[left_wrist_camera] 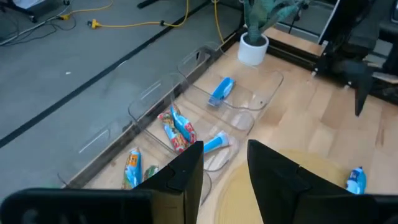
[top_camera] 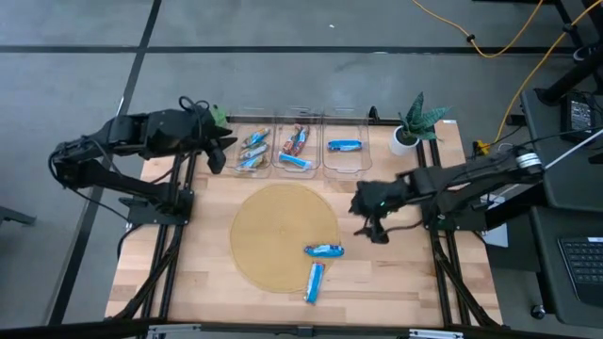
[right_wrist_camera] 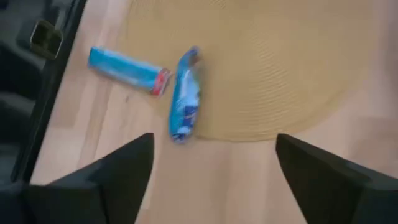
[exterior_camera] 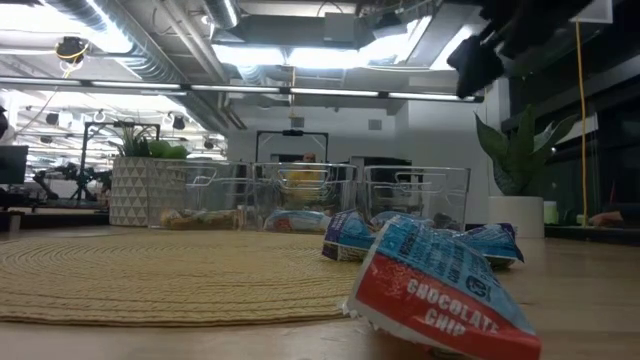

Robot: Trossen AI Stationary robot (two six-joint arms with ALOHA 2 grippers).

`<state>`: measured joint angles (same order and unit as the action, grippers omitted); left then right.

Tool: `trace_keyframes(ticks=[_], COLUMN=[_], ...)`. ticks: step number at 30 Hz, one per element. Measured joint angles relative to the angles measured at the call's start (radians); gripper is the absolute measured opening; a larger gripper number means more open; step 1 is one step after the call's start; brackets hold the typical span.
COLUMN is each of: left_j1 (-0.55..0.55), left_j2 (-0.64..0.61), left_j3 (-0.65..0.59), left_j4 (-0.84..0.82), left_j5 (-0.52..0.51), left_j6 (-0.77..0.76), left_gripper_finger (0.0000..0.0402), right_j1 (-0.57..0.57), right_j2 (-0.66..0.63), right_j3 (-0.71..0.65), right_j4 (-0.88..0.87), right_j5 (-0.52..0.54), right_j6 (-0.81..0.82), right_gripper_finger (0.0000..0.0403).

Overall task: Pick and place Granola Bars by type
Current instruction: Put the blue granola bar into the right transparent bin

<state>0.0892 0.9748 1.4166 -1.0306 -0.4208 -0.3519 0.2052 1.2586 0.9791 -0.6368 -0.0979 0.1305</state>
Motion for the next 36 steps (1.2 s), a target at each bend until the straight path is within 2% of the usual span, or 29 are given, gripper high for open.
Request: trace_keyframes(ticks=[4, 10, 18, 26, 36], left_j1=[-0.033, -0.078, -0.117, -0.144, -0.168], left_j2=[-0.001, -0.001, -0.001, -0.001, -0.001], left_j3=[0.0, 0.0, 0.0, 0.0, 0.0], left_j4=[-0.023, -0.024, -0.024, -0.025, -0.024], left_j5=[-0.008, -0.008, -0.008, -0.007, -0.008], left_j6=[-0.004, -0.005, -0.004, -0.004, -0.005], left_gripper_finger=[0.0114, 0.0108, 0.0106, 0.0102, 0.0099], right_j1=[0.062, 0.135, 0.169, 0.174, 0.175], right_j2=[0.108, 0.246, 0.387, 0.489, 0.546], right_j3=[0.0, 0.0, 0.0, 0.0, 0.0], right_j4=[0.066, 0.153, 0.283, 0.361, 0.357], right_j5=[0.011, 0.118, 0.123, 0.124, 0.195], right_j6=[0.052, 0.142, 0.231, 0.258, 0.258], right_gripper_finger=[0.0354, 0.0345, 0.0331, 0.0327, 0.0326])
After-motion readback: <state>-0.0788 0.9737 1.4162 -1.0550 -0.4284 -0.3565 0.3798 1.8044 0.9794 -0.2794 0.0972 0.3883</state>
